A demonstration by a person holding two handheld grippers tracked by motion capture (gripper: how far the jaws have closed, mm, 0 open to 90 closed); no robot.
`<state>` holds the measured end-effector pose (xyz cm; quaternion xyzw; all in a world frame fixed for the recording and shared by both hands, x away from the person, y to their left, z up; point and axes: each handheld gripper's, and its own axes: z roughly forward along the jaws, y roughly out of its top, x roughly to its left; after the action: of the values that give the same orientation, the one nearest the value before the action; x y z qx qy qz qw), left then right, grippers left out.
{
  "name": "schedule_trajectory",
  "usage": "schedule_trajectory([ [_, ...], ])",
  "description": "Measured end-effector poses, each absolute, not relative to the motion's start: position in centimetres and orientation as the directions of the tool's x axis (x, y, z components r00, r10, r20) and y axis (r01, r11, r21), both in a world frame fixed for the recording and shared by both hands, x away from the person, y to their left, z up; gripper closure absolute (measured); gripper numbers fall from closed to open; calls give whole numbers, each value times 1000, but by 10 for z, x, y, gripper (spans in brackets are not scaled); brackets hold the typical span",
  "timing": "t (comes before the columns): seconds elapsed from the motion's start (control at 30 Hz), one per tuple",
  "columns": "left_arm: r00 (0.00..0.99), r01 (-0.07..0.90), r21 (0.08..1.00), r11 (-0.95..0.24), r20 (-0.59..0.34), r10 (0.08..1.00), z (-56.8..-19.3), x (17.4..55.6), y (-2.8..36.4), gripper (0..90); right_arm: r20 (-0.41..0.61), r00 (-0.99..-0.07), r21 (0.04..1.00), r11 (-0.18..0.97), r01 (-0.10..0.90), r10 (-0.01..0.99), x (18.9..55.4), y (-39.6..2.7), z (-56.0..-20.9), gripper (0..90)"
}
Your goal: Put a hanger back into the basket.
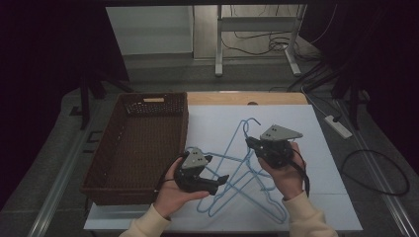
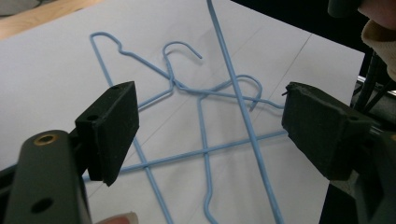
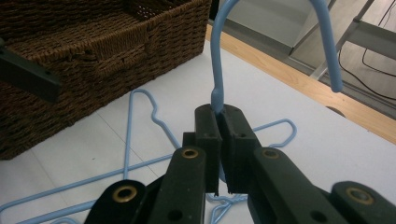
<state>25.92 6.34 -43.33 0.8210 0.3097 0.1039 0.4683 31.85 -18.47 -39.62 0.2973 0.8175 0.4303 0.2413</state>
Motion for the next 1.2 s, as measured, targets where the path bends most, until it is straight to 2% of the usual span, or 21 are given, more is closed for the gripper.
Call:
schedule_trajectory([
  [0.23, 799, 434, 812, -390, -146, 584, -437, 268, 45, 227, -130, -711, 855, 441, 273, 691, 317, -183, -395, 865],
  [0.43, 799, 468, 781, -415, -172, 576, -442, 280, 32, 330, -131, -714, 862, 435, 261, 687, 314, -181, -393, 865],
  [0.53, 803, 483, 762, -432, -189, 565, -444, 286, 26, 428, -133, -717, 864, 434, 254, 685, 312, -180, -391, 865],
  [0.77, 803, 521, 737, -431, -250, 542, -445, 293, 23, 802, -136, -723, 868, 433, 243, 677, 309, -180, -389, 865],
  [0.8, 800, 527, 735, -427, -258, 542, -444, 293, 24, 823, -135, -725, 869, 432, 241, 675, 309, -179, -389, 864],
  [0.97, 781, 554, 732, -396, -292, 552, -442, 297, 30, 861, -136, -724, 876, 424, 231, 676, 306, -180, -385, 863],
  [1.2, 782, 533, 758, -376, -273, 560, -431, 294, 36, 864, -114, -727, 903, 376, 210, 678, 302, -186, -380, 833],
])
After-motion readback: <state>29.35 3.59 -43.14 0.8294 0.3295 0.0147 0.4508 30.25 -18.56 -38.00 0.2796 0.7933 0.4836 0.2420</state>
